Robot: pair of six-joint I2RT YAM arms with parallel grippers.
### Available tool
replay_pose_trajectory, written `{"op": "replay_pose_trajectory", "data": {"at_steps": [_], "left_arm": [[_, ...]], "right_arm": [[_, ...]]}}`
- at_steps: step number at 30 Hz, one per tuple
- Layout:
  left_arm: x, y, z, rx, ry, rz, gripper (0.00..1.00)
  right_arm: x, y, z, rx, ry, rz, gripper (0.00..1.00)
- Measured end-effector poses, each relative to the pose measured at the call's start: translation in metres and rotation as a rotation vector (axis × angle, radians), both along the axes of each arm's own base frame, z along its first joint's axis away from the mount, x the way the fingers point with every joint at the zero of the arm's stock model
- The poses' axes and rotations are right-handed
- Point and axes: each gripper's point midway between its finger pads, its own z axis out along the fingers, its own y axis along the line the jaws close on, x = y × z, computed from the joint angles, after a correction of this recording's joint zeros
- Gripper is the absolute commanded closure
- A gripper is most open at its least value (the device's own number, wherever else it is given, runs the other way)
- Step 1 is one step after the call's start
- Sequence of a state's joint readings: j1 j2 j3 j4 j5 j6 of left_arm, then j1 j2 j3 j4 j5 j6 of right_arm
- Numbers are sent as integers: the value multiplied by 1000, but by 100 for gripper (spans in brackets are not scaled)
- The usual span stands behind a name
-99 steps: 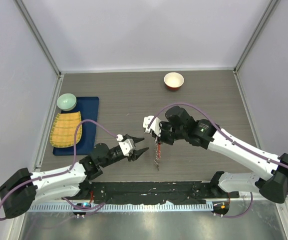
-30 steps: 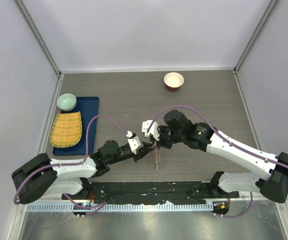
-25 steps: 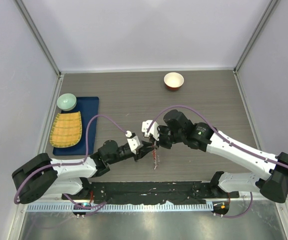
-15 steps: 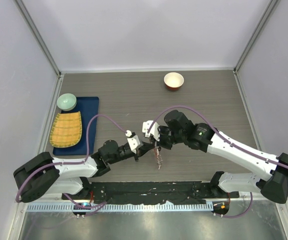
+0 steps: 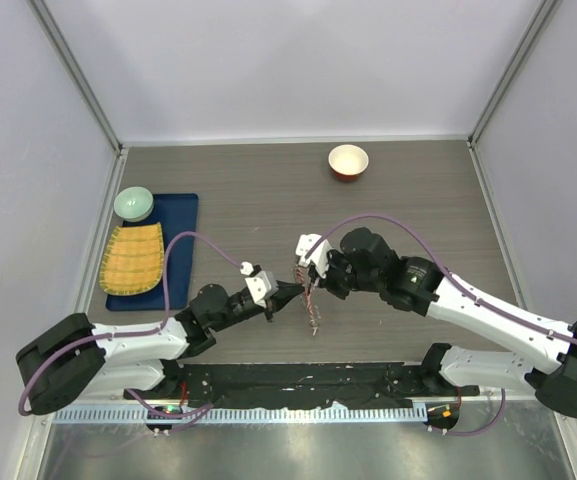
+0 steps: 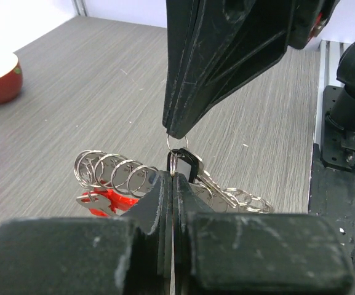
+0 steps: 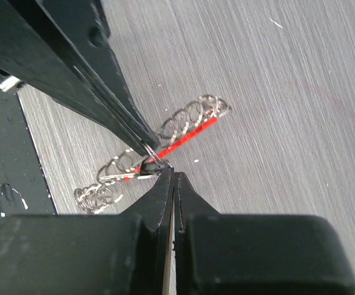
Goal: Put the keys on the keyring
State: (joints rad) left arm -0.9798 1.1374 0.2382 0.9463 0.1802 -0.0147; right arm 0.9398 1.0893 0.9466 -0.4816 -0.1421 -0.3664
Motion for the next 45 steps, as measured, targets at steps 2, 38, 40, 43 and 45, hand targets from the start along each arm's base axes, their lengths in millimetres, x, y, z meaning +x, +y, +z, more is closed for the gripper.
{"op": "replay_pose_trajectory", "data": {"at_steps": [2, 38, 40, 43, 45], "left_arm": [[0, 3, 4, -13, -14, 9, 100], [-5, 14, -3, -56, -88, 19, 100], [-5, 13, -6, -51, -85, 13, 100], [-6, 11, -8, -52, -82, 6, 100], [-6, 10, -7, -55, -82, 3, 100]], "right_arm": [[2, -4, -3, 16, 5, -47, 99], [-10, 27, -53, 261, 395, -129, 98], [-11, 25, -55, 264, 396, -131, 98], [-13, 23, -56, 268, 396, -136, 88], [-13, 22, -55, 278, 395, -143, 78]]}}
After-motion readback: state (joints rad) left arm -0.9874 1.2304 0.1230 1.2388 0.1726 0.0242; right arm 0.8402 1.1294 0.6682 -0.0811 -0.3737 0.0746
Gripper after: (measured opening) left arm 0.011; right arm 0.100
